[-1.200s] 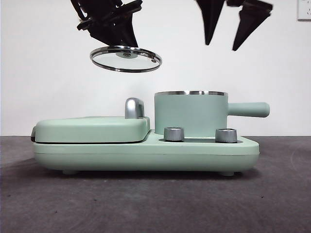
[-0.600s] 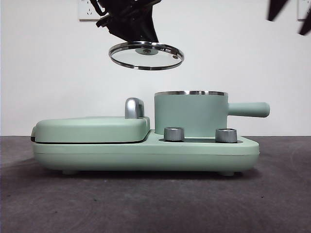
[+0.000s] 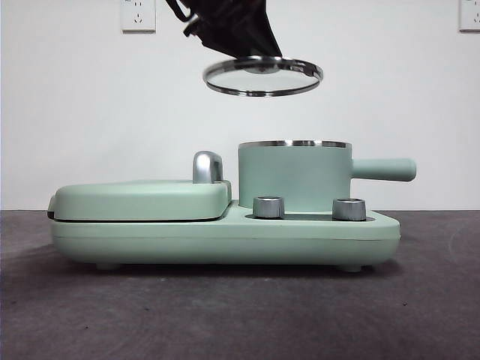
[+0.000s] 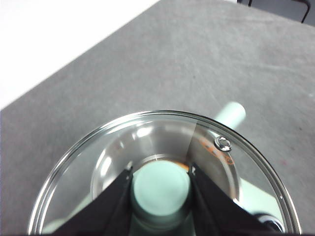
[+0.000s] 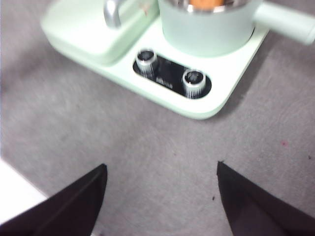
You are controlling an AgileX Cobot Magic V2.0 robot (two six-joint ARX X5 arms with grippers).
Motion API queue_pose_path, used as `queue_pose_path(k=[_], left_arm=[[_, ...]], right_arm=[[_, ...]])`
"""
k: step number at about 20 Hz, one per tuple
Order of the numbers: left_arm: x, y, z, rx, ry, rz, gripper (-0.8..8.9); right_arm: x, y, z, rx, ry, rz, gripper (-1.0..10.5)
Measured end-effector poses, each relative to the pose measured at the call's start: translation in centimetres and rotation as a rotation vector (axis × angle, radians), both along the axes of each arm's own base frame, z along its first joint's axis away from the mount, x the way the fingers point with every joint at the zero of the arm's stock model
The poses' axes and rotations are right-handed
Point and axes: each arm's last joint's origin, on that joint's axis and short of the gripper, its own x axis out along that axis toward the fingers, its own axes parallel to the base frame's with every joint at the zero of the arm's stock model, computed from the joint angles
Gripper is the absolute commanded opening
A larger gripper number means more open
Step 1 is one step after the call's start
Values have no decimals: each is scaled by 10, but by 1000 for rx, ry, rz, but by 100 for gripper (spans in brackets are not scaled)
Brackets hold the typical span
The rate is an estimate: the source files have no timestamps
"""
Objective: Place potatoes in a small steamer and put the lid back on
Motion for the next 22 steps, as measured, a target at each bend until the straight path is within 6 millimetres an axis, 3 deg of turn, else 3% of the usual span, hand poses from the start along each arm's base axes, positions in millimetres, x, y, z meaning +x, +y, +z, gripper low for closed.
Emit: queue_pose_path(k=[8,14,19,22], left_arm=[[19,-20,-31,-6,10,-46,8],[24,-25,-32,-52,-40,-100,8],[36,-33,-58,-19,-10,-106,8],[40,-36,-61,-32,-43,-109,8]], right_arm=[[-9,-5,0,46,23,-38,352],[-9,-5,-1,52,38,-47,352],[-9,-5,-1,58,44,-53,352],[-9,-5,-1,59,44,-54,352]])
